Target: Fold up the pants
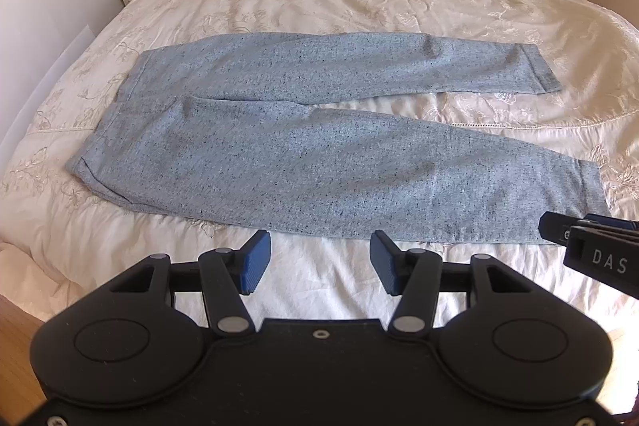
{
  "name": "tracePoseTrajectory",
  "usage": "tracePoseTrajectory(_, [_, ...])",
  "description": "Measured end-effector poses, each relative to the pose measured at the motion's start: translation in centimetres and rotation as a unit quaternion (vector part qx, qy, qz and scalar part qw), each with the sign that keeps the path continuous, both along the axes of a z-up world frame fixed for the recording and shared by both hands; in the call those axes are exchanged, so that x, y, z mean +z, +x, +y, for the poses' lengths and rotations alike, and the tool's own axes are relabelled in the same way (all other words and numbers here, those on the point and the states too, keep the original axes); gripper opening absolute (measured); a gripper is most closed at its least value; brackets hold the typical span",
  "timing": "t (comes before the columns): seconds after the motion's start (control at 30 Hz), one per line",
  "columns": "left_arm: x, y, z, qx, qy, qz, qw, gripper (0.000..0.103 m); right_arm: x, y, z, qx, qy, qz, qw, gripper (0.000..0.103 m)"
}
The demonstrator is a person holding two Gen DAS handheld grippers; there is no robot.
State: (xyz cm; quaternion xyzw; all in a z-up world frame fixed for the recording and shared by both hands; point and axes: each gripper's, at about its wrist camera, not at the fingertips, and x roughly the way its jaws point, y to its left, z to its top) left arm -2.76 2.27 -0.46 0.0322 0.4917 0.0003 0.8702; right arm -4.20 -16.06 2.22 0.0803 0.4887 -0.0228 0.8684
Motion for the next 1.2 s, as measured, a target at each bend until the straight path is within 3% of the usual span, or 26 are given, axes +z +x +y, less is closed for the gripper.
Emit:
tracePoseTrajectory(0.57, [-0.5,1.0,1.5,0.003,-0.002,0.015,0.9999,0.06,-1.2,1.4,1.5,0.011,0.001,0.014,1.0,0.047])
tracePoseTrajectory(1.2, [-1.3,8.2,5.3,-0.048,-0.002,0.042,0.998,0.06,-1.6,6.3,6.6,-0.031,-0.008,0.04,0.999,0.047])
